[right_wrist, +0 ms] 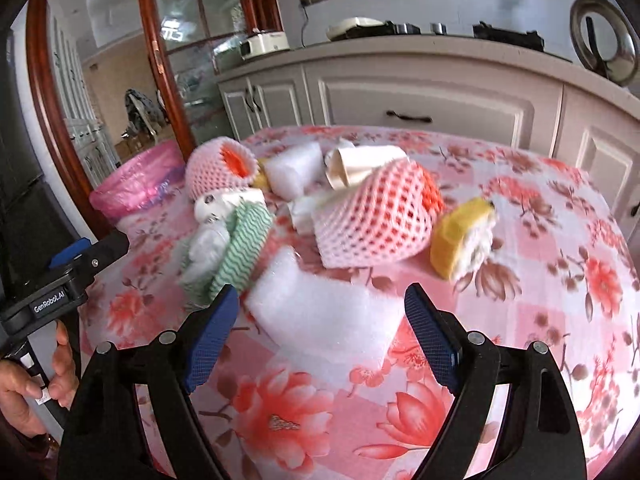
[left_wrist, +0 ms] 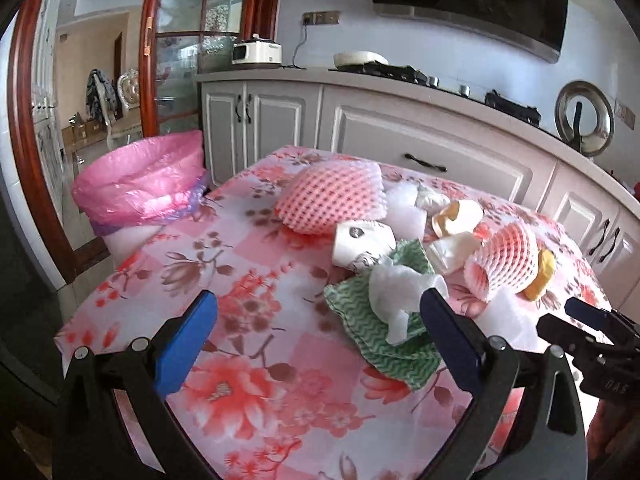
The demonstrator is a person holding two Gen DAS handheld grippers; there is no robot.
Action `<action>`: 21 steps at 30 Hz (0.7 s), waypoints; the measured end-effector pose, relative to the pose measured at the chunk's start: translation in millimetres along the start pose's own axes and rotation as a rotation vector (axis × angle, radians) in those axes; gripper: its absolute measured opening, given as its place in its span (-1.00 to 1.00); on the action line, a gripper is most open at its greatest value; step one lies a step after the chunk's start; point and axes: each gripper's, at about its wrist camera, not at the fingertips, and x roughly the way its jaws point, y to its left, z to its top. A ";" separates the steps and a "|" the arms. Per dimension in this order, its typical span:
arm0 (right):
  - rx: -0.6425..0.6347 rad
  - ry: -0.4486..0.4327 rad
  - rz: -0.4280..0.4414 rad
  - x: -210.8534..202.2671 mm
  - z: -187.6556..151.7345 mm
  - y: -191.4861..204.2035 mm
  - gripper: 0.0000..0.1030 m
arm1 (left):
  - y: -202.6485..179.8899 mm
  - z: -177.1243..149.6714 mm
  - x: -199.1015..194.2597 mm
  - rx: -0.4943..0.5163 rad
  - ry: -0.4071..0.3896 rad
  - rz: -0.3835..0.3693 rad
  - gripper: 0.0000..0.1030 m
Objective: Collect trash
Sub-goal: 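Grasp the white tissue with the left tool while the right tool grasps a white foam sheet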
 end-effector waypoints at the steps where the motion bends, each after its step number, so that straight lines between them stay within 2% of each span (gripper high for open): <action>1: 0.004 0.005 -0.003 3.4 -1.4 -0.6 0.58 | -2.2 -0.6 1.0 0.006 0.000 -0.002 0.90; 9: -0.010 0.057 0.005 27.2 -9.7 8.9 0.64 | -5.4 -6.2 13.5 0.038 0.018 -0.007 0.90; 13: -0.058 0.060 -0.029 33.5 -10.3 14.6 0.64 | -1.6 -8.2 18.9 0.024 0.035 -0.014 0.90; 21: -0.075 0.060 -0.083 41.4 -0.4 3.4 0.64 | -9.6 -4.6 25.1 0.039 0.043 -0.037 0.90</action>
